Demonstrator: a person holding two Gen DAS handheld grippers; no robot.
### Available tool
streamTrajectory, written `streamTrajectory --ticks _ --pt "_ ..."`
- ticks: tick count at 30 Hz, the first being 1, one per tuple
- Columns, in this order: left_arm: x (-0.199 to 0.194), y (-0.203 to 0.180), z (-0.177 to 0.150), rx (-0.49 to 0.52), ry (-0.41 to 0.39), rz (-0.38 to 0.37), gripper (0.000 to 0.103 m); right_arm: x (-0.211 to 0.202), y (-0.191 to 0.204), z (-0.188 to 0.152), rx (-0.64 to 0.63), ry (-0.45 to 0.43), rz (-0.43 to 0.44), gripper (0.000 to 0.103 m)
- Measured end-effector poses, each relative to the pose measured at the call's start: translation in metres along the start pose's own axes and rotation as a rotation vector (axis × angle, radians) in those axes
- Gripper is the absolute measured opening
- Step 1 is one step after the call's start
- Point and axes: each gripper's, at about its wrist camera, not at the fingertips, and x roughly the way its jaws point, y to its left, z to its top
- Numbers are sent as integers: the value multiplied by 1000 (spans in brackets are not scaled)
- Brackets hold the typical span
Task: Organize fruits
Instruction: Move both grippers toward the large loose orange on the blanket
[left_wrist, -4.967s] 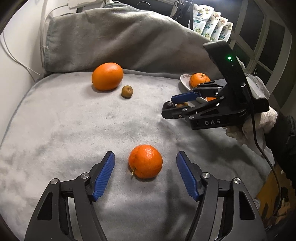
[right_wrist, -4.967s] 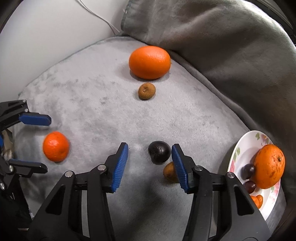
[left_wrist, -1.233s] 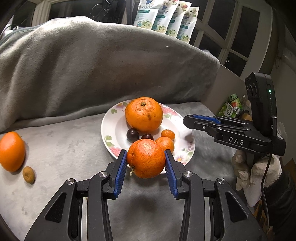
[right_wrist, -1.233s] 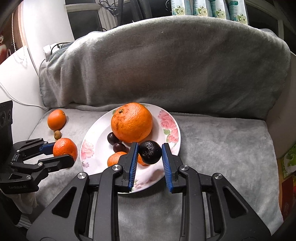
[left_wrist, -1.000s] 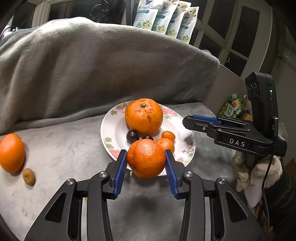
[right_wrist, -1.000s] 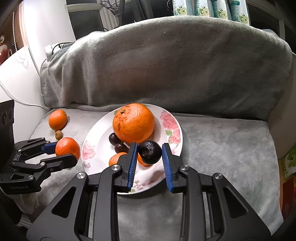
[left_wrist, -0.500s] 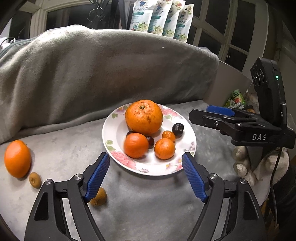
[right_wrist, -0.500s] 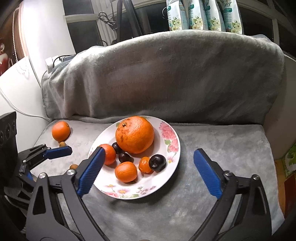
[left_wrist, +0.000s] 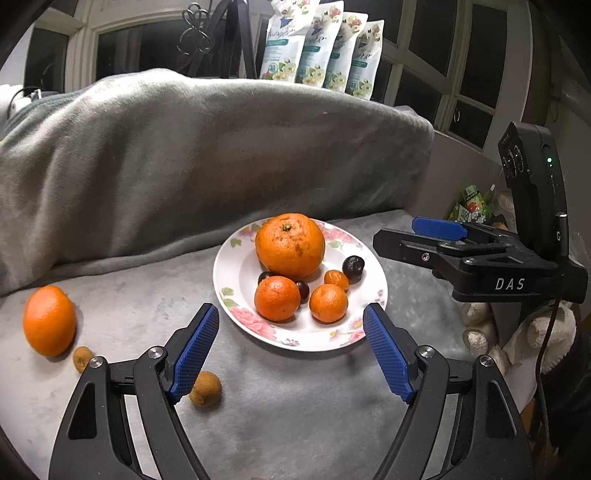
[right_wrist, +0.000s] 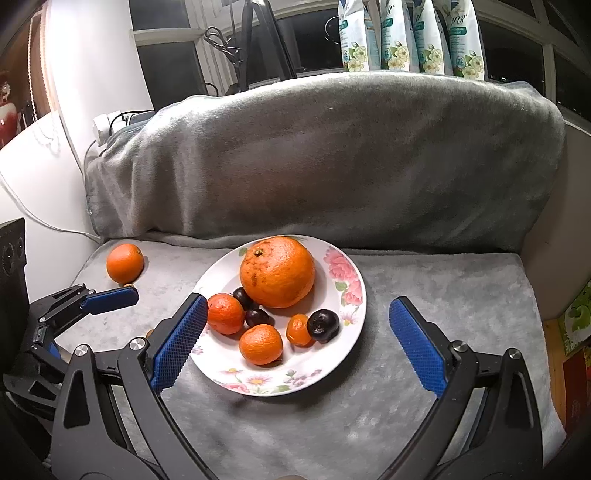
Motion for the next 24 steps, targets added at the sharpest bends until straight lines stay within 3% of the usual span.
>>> streamTrajectory --ticks 24 --pt "-48 14 -2 -19 -93 15 81 -12 46 6 -55 -18 25 100"
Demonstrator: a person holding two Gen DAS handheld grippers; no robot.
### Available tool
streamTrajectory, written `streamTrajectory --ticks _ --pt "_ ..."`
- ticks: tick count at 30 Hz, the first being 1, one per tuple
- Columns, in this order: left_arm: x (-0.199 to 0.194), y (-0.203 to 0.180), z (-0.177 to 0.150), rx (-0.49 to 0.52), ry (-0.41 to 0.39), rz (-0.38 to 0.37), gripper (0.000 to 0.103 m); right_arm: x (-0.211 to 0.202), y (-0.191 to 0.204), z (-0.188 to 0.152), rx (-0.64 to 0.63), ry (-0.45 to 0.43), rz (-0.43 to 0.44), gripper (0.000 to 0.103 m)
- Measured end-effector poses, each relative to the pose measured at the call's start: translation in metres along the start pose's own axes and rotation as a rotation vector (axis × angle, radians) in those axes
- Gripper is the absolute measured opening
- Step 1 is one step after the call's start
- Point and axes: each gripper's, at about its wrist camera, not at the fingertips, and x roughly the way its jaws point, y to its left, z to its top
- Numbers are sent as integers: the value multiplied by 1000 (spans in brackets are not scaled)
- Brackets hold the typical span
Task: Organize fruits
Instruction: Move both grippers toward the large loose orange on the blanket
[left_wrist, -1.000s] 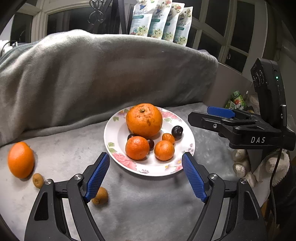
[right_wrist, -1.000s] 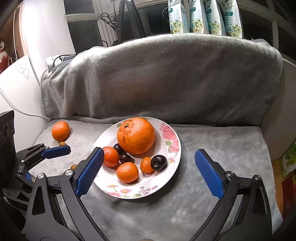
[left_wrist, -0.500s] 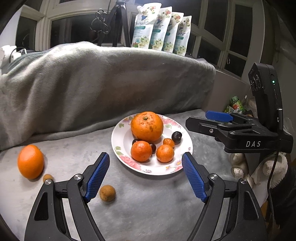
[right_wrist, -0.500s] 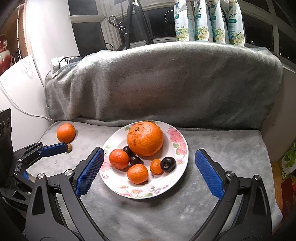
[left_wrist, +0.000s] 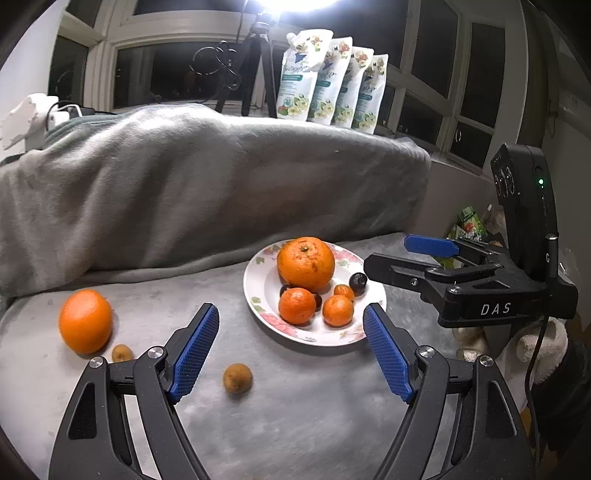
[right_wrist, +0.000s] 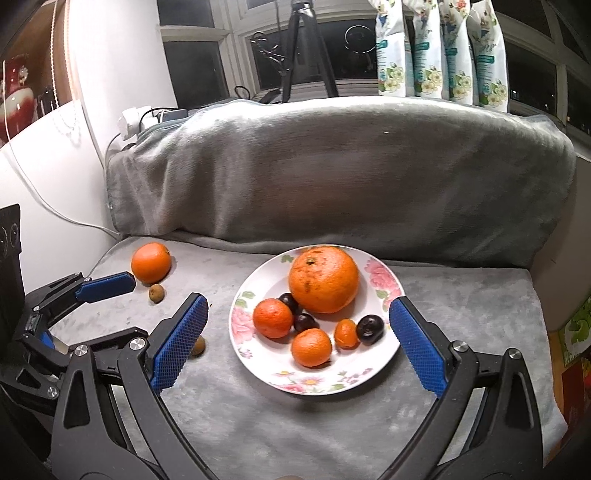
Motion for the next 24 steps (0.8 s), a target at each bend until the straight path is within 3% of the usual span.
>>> streamTrajectory --ticks 14,24 --pt "-21 31 -5 -36 -33 25 81 -1 25 1 -21 1 43 100" --pt "-42 88 -10 -133 -62 106 81 5 52 -2 -50 12 106 100"
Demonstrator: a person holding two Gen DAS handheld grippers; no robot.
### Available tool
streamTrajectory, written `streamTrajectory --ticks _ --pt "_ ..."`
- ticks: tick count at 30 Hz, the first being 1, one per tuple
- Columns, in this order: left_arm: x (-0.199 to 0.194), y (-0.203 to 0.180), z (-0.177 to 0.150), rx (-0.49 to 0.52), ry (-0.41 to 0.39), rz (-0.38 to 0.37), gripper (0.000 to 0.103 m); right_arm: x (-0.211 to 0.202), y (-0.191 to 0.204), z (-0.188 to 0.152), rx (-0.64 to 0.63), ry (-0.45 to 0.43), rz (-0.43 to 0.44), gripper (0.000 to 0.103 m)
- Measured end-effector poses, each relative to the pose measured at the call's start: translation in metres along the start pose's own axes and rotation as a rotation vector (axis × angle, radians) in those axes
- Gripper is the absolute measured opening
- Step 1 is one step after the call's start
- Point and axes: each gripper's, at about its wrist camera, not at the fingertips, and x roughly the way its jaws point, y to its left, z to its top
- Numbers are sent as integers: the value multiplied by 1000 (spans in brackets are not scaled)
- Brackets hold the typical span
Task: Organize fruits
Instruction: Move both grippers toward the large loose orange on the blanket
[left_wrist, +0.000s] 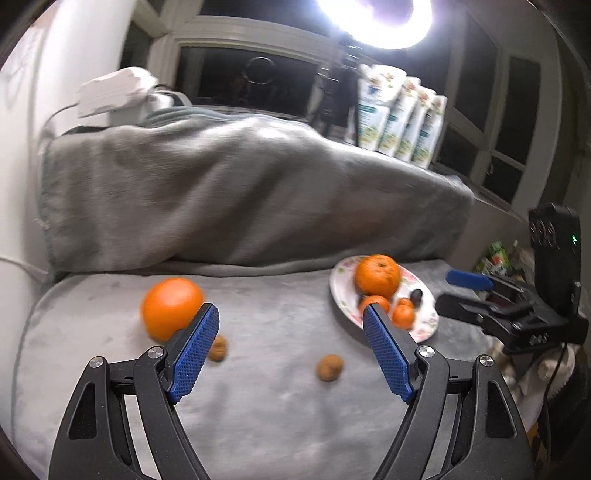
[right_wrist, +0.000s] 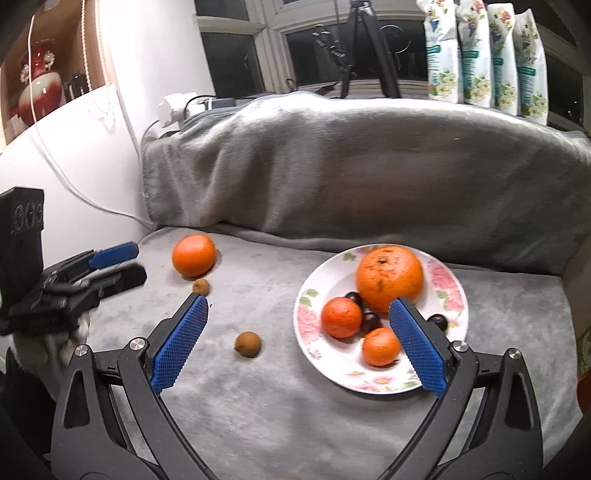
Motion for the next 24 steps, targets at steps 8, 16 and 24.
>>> streamTrajectory --ticks 8,16,24 --pt "-6 42 -12 -64 15 67 81 12 27 -10 -50 25 48 100" --pt "-2 83 -30 -124 60 121 81 29 41 -12 -50 62 89 100" --pt "14 109 -36 -191 90 90 81 61 63 8 -41 103 116 100"
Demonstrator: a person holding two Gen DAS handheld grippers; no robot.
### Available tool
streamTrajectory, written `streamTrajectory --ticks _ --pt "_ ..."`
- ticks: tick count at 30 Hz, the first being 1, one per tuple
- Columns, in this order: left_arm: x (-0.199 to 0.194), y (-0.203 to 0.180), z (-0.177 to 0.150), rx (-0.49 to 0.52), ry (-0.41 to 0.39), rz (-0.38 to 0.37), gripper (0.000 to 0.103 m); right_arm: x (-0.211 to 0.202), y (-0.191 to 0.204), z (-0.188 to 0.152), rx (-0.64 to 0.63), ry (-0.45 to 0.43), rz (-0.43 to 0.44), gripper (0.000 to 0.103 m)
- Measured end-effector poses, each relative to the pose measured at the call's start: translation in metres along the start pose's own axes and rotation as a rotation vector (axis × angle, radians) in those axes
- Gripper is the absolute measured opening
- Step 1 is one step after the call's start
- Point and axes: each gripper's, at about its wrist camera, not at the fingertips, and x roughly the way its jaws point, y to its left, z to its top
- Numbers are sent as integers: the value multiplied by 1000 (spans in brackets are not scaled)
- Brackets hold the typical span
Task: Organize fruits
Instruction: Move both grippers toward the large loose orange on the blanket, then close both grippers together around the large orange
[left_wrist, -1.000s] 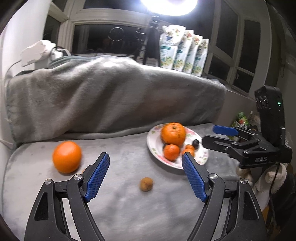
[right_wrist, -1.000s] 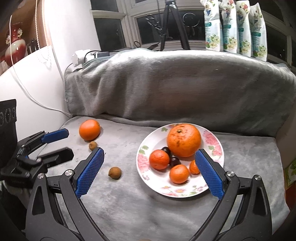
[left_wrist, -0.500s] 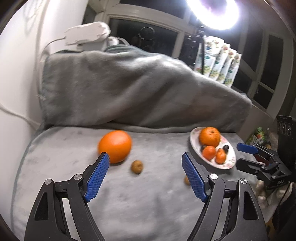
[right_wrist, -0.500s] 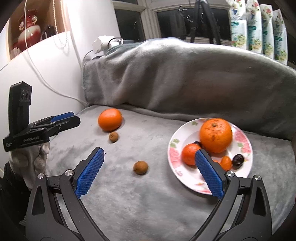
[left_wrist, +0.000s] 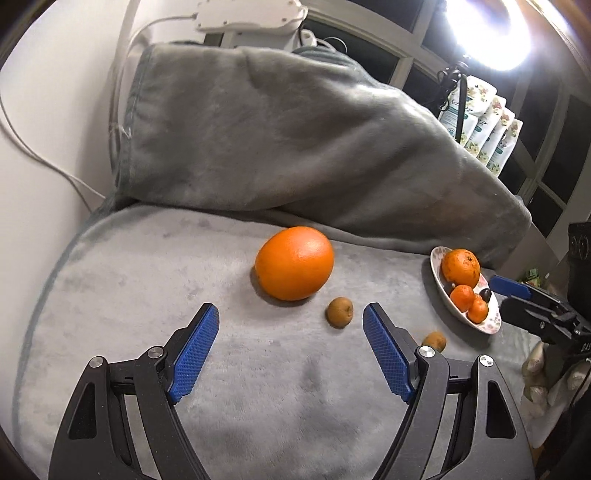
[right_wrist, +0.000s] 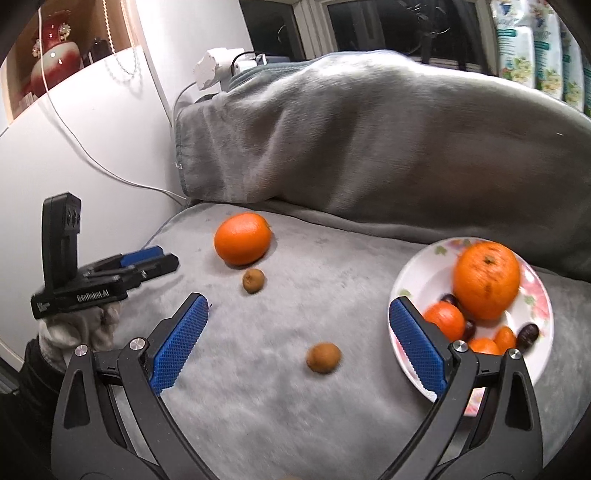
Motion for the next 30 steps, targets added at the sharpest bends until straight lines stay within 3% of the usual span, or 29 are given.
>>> streamTrajectory --ticks 16,30 --pt "39 11 11 -41 55 -79 80 98 18 57 118 128 113 100" --pt "58 20 15 -90 88 -127 79 161 24 64 212 225 209 100"
